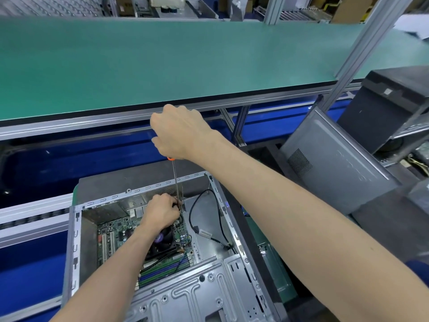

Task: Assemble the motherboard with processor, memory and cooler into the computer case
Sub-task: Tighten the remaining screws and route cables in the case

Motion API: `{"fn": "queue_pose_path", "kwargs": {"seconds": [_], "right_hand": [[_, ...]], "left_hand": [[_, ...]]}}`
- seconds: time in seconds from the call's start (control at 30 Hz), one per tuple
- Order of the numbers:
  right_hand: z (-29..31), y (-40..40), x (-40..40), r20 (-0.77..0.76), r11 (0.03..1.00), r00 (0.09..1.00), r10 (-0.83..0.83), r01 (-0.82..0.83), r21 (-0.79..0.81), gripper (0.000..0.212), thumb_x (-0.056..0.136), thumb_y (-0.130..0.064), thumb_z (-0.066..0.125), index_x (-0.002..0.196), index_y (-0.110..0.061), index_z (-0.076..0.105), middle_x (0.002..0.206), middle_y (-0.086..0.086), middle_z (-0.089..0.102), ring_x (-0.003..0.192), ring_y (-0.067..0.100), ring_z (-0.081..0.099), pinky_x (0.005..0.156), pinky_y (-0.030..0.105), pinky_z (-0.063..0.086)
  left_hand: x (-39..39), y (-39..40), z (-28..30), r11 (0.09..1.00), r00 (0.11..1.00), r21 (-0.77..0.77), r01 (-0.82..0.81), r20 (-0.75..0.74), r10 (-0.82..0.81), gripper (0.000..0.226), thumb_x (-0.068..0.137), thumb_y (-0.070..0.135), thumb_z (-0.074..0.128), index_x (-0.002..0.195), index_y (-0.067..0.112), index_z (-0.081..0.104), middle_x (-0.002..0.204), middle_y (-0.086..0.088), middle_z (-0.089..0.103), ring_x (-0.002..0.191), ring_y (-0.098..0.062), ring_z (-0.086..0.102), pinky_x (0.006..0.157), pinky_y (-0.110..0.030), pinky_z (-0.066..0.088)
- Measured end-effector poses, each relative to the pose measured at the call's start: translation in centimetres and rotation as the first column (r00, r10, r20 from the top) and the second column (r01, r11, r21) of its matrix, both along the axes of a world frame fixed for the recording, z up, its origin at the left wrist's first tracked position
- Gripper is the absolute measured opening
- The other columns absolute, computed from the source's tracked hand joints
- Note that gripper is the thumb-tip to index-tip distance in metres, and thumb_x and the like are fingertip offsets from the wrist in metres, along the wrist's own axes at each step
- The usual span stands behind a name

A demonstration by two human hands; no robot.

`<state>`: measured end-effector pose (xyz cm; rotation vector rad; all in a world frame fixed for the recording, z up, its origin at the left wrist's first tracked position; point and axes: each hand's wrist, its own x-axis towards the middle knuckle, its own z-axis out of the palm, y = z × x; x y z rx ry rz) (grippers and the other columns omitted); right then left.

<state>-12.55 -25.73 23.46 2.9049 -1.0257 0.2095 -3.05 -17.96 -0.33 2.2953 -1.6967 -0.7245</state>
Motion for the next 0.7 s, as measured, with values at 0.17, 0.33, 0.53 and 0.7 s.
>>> {"fn": "queue_pose_path", "kwargs": {"seconds": [0.17,0.33,0.53,0.7], "right_hand": [[0.7,0.1,-0.6,0.043,0.968,0.998,0.05,-0.059,0.243,0.015,0.071,-0.01,0.053,0.076,-0.015,0.04,0.079,0.0,0.039,0.064,0.017,0.042,0.05,0.027,0.029],[-0.4,0.3,0.1,0.012,0.999,1.0,-0.003,0.003,-0.048,0.017,0.09,-0.021,0.055,0.085,-0.017,0.04,0.071,-0.004,0.025,0.063,0.021,0.039,0.054,0.03,0.022],[0.6,0.0,-0.7,-0.003,0.989,0.999,0.049,-0.048,0.137,0.023,0.076,-0.02,0.055,0.068,-0.018,0.034,0.077,-0.001,0.039,0.061,0.019,0.04,0.052,0.028,0.025],[0.0,0.4,-0.1,0.027,0.995,0.999,0.028,-0.031,0.098,0.014,0.084,-0.017,0.056,0.085,-0.016,0.042,0.075,-0.003,0.034,0.064,0.02,0.041,0.055,0.03,0.027]], "left_hand": [[-0.4,0.1,0.4,1.0,1.0,0.025,0.001,0.001,-0.001,0.023,0.075,0.008,0.05,0.072,0.021,0.068,0.06,-0.005,0.054,0.062,-0.032,0.056,0.053,-0.03,0.043],[-0.3,0.0,0.4,1.0,1.0,0.03,0.008,-0.007,-0.008,0.024,0.076,0.006,0.051,0.076,0.018,0.072,0.065,-0.009,0.061,0.065,-0.033,0.059,0.054,-0.034,0.049],[-0.3,0.0,0.1,1.0,0.999,0.002,-0.019,-0.031,0.019,0.019,0.086,0.016,0.059,0.089,0.02,0.077,0.068,-0.005,0.062,0.069,-0.028,0.062,0.059,-0.029,0.048],[0.0,-0.1,-0.4,0.998,0.994,-0.014,-0.058,-0.095,0.056,0.014,0.089,0.022,0.066,0.088,0.026,0.079,0.071,0.003,0.067,0.065,-0.018,0.062,0.063,-0.026,0.049]]}}
